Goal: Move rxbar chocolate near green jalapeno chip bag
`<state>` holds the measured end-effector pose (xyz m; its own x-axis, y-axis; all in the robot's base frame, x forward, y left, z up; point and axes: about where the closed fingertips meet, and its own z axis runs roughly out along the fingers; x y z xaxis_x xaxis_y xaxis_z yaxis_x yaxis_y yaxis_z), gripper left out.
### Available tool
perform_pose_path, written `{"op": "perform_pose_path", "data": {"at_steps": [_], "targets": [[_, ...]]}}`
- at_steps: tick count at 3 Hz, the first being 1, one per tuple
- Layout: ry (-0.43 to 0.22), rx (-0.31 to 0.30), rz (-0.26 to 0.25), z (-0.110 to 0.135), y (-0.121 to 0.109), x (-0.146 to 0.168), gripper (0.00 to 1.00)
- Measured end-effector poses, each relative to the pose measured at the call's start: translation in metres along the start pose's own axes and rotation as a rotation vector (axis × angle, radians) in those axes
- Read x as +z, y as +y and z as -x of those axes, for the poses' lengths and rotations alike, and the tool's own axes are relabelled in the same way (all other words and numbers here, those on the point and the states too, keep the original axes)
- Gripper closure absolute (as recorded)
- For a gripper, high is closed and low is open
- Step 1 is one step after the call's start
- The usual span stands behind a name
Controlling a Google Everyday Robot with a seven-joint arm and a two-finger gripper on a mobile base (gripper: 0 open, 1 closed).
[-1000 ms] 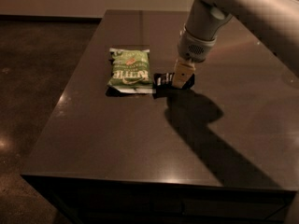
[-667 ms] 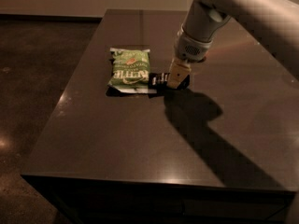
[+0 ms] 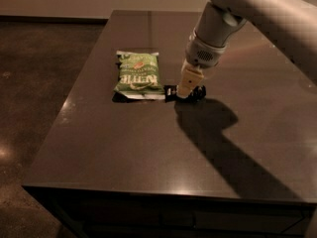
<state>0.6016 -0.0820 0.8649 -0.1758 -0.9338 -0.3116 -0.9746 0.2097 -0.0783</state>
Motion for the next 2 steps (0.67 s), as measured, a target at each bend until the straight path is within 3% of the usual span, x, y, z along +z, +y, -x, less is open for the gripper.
{"op": "perform_pose_path", "data": {"at_steps": [1, 2], "targets": [[0.0, 0.0, 0.001, 0.0002, 0.0, 0.0014, 0.0], [0.0, 0.0, 0.001, 0.0002, 0.0, 0.0014, 0.0]]}}
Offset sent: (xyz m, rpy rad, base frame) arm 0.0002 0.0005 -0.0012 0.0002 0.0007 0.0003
